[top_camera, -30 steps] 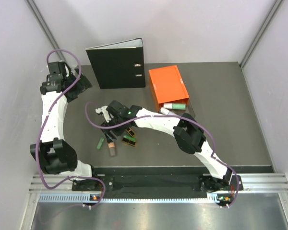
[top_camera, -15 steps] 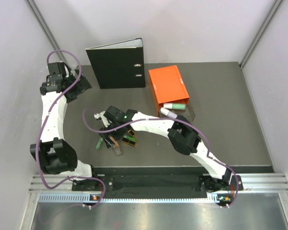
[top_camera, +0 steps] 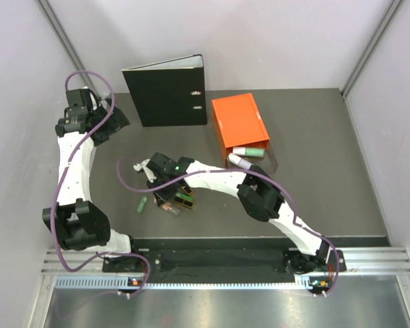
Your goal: Organize the makeup
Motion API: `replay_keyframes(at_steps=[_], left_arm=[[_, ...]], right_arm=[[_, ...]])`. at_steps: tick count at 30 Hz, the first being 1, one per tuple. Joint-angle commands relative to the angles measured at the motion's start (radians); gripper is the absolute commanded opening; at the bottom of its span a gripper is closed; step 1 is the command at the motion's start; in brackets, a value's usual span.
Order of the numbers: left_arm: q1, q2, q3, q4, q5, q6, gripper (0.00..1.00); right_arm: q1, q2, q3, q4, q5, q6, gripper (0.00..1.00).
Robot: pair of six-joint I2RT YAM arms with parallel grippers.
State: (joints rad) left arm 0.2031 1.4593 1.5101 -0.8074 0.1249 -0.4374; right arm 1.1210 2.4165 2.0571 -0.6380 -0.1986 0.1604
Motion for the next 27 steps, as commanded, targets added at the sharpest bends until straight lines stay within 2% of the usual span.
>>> replay_keyframes(at_steps=[1, 5, 11, 16, 22, 27], left_arm=[[0.01, -0.039, -0.004, 0.059, 0.022, 0.003, 0.99], [0.01, -0.031, -0.002, 0.066, 0.033, -0.001, 0.99], [0.01, -0.013, 0.001, 0.073, 0.044, -0.012, 0.99], [0.012, 0.0, -0.024, 0.082, 0.076, -0.04, 0.99], [0.01, -0.005, -0.096, 0.134, 0.121, -0.08, 0.99], [0.009, -0.001, -0.123, 0.155, 0.168, -0.101, 0.99]], right_arm=[[0.019, 0.035, -0.003, -0.066, 0.048, -0.058, 0.0], [0.016, -0.023, -0.034, -0.051, -0.005, -0.085, 0.0], [0.003, -0.194, -0.104, 0.0, -0.142, -0.14, 0.0], [-0.035, -0.333, -0.132, 0.011, -0.189, -0.144, 0.0], [-0.148, -0.437, -0.091, 0.023, -0.3, -0.084, 0.0], [-0.283, -0.554, -0.091, 0.018, -0.265, -0.125, 0.0]])
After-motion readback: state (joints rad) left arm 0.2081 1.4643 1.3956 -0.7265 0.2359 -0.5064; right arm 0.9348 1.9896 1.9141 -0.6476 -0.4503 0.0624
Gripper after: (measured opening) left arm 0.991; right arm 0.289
